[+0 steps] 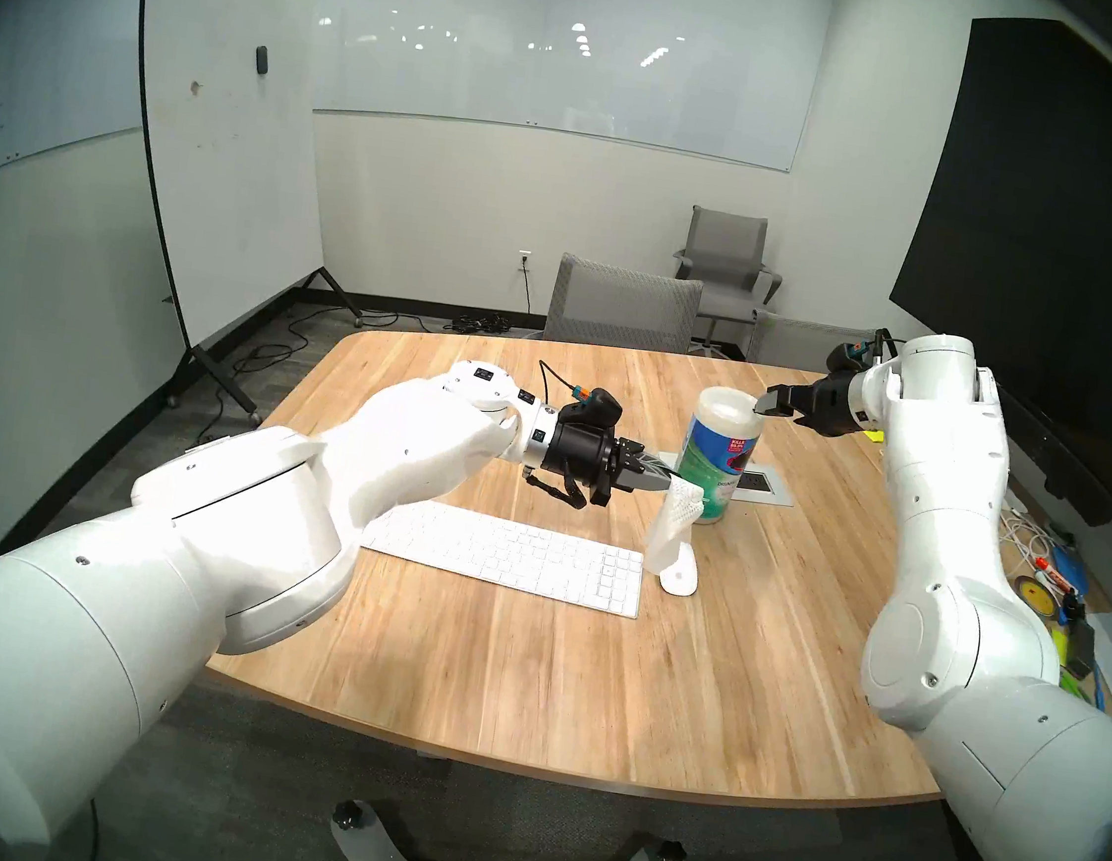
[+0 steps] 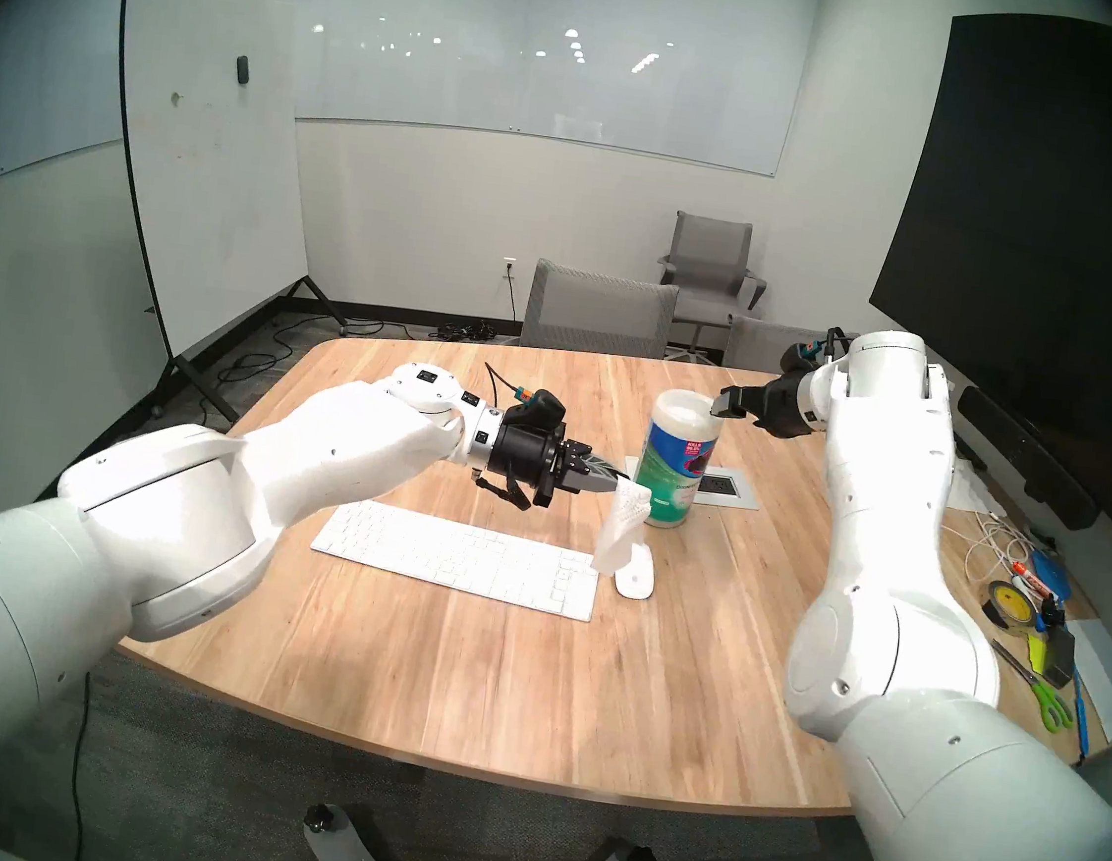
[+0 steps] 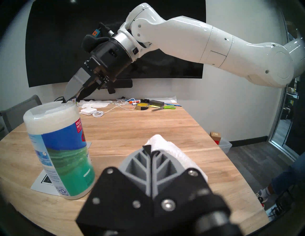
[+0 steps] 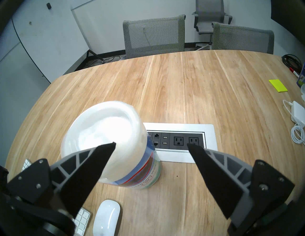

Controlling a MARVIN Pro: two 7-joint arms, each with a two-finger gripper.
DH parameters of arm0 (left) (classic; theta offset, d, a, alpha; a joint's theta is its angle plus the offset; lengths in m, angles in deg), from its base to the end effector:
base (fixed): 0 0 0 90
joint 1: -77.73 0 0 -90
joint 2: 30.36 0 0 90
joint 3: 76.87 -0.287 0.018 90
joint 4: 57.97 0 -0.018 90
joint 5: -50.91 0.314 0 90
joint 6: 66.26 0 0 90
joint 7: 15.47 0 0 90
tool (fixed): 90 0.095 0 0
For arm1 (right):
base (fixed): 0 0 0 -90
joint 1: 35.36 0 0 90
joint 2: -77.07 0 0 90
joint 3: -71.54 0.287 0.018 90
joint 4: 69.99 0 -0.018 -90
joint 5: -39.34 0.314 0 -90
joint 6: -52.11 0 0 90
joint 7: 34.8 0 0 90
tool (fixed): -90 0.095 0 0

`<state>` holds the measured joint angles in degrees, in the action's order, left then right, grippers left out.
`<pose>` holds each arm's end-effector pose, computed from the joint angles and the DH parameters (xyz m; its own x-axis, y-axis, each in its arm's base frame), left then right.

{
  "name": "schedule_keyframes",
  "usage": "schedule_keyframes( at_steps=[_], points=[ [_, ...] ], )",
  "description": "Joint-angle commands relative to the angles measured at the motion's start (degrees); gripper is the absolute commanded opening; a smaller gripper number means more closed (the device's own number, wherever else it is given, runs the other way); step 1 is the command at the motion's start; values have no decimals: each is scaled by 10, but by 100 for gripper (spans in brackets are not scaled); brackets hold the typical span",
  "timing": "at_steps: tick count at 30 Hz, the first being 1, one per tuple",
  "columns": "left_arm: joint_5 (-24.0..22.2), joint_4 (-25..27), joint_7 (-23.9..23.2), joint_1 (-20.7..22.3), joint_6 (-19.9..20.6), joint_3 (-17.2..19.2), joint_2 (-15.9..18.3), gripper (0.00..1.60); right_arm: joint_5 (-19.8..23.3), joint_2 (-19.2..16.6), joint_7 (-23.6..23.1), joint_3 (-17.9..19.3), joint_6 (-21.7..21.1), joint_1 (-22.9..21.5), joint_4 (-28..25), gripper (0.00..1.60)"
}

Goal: Wipe the keyboards and mice with a disinfecting wipe, then set the wipe down

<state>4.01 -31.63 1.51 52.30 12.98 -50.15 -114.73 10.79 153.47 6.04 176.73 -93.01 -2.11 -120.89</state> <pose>0.5509 -0.1621 -0.2121 -0.0303 -0.1858 0.9821 -0.9978 0.0637 -0.0187 0.5956 -0.1587 -0.1152 0.6502 -0.0164 0.7596 0.1684 -0.9718 -0.1652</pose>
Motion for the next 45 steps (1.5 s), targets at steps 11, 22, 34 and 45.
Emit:
schedule_keyframes(
  at_steps=[11,22,34,45],
  points=[
    [-2,152,94,-30,8,21,95,0,2,0,-4,1,1,-14,-11,160],
    [3,217,159,-50,19,26,120,0,2,0,-4,1,1,-14,-13,160],
    [0,208,165,-48,17,26,114,0,2,0,-4,1,1,-13,-13,160],
    [0,209,167,-48,17,25,114,0,2,0,-4,1,1,-13,-13,160]
  ],
)
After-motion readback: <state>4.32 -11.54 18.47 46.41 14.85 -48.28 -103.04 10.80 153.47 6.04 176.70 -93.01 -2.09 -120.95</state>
